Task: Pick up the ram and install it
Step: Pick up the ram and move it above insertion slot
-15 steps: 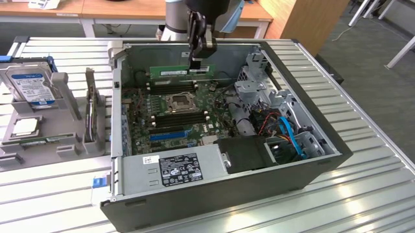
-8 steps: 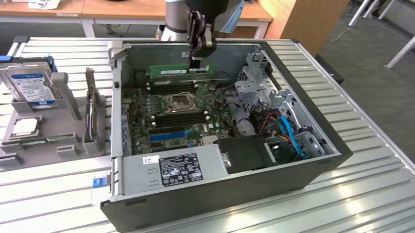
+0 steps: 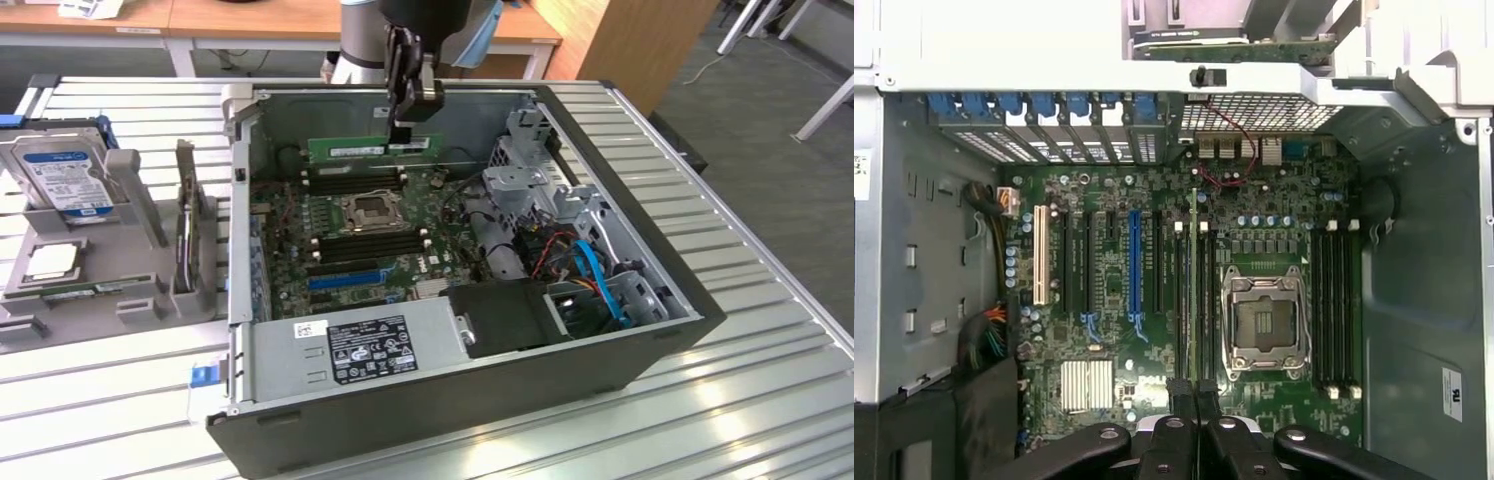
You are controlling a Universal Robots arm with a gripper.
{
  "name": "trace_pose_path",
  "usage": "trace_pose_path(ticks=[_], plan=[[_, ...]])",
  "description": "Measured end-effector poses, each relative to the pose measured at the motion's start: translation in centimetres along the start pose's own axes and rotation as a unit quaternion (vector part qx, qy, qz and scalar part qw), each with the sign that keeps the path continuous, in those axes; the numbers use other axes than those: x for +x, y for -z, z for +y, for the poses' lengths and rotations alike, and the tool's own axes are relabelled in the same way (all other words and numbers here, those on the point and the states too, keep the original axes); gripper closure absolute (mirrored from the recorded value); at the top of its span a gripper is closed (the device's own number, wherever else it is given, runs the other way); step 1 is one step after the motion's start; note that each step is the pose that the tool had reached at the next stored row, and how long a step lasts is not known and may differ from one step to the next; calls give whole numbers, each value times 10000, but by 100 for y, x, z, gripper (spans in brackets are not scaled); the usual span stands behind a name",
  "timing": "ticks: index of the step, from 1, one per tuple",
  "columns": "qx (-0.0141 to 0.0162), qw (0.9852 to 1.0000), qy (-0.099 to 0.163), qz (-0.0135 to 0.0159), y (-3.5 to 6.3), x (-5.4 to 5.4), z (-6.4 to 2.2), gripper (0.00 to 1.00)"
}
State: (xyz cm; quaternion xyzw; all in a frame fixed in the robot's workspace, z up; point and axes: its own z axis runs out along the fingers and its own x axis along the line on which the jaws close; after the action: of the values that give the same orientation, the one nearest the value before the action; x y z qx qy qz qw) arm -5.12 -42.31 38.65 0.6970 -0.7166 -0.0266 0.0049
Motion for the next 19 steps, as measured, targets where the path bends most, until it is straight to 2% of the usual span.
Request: trace_pose_path(ticks=[16,19], plan=[[0,10000,1,-3,-131,4,-6,88],[0,10000,1,-22,-134,4,-6,88]])
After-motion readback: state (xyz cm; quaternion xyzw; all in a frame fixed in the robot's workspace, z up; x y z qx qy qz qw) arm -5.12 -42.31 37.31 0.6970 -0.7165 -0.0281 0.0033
